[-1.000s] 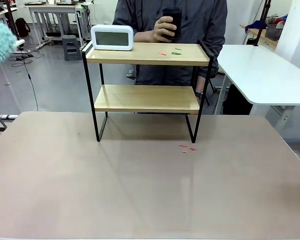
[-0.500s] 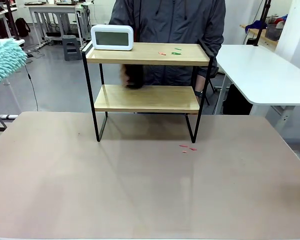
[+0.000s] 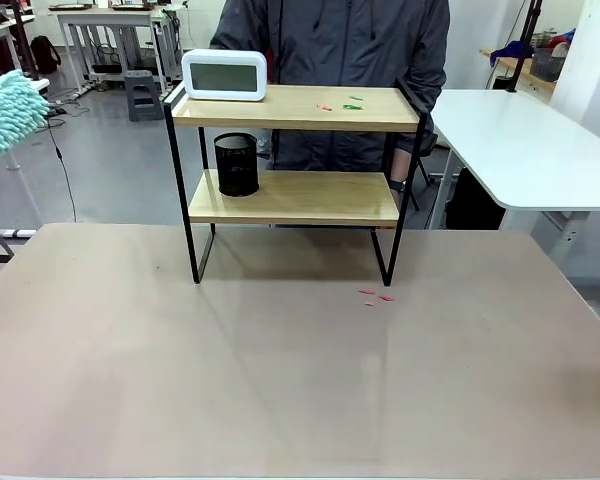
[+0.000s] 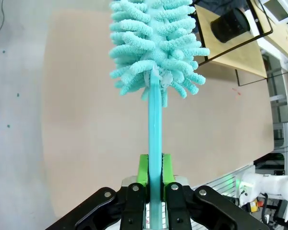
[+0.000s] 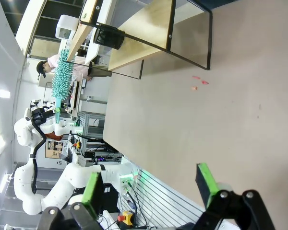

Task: Clean the shelf.
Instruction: Clean the remaining tier of the Shelf with the Duster once objects are removed.

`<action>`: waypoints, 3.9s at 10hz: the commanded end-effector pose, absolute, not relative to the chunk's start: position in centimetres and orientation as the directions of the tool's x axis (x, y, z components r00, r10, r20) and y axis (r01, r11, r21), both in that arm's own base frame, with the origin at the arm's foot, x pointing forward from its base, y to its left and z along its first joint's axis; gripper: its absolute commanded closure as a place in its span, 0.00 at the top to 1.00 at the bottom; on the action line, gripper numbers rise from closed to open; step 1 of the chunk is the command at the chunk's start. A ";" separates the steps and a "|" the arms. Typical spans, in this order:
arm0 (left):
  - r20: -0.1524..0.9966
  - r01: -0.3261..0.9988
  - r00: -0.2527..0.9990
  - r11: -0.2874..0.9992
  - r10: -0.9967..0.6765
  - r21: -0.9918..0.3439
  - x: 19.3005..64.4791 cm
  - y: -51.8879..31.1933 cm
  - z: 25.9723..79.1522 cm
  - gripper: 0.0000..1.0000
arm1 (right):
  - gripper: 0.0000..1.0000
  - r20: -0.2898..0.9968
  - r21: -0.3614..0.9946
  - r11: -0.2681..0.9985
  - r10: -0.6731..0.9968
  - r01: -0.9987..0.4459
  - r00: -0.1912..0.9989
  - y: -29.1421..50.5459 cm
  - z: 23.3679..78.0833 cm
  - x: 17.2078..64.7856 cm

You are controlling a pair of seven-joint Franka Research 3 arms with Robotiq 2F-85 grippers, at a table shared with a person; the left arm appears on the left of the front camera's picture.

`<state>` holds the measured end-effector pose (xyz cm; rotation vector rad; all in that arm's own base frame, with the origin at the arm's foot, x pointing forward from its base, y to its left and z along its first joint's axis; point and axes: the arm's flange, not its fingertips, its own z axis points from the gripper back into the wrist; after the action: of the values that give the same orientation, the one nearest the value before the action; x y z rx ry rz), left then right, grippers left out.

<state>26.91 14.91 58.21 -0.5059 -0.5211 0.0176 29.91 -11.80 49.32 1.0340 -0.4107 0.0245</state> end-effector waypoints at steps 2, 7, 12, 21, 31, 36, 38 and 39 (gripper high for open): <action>0.481 0.109 0.865 0.882 0.143 -0.458 27.0 14.9 58.0 0.12 | 1.00 0.370 0.829 0.505 -0.172 -0.241 0.913 -11.7 49.3 30.1; 0.481 0.109 0.865 0.882 0.143 -0.458 27.0 14.9 58.0 0.12 | 1.00 0.370 0.829 0.505 -0.172 -0.241 0.913 -11.7 49.3 30.1; 0.539 0.177 0.821 0.814 0.188 -0.553 29.1 3.4 69.8 0.12 | 1.00 0.370 0.829 0.505 -0.172 -0.241 0.913 -11.7 49.3 30.1; 0.504 0.304 0.863 0.821 -0.022 -0.484 28.4 -11.1 71.5 0.12 | 1.00 0.370 0.829 0.505 -0.172 -0.241 0.913 -11.7 49.3 30.1; 0.446 0.404 0.863 0.855 -0.238 -0.324 37.8 -23.0 68.1 0.00 | 1.00 0.370 0.829 0.505 -0.172 -0.241 0.913 -11.7 49.3 30.1; 0.409 0.500 0.841 0.797 -0.353 -0.339 39.1 -27.9 67.4 0.00 | 1.00 0.370 0.829 0.505 -0.172 -0.241 0.913 -11.7 49.3 30.1; 0.392 0.524 0.833 0.784 -0.390 -0.333 39.7 -28.7 67.1 0.00 | 1.00 0.370 0.829 0.505 -0.172 -0.241 0.913 -11.7 49.3 30.1; 0.386 0.536 0.828 0.777 -0.407 -0.330 39.9 -28.8 67.1 0.00 | 1.00 0.370 0.829 0.505 -0.172 -0.241 0.913 -11.7 49.3 30.1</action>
<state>39.45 -29.21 66.56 -0.4633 -0.3094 -0.4835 29.90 -11.80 49.34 1.0335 -0.4109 0.0247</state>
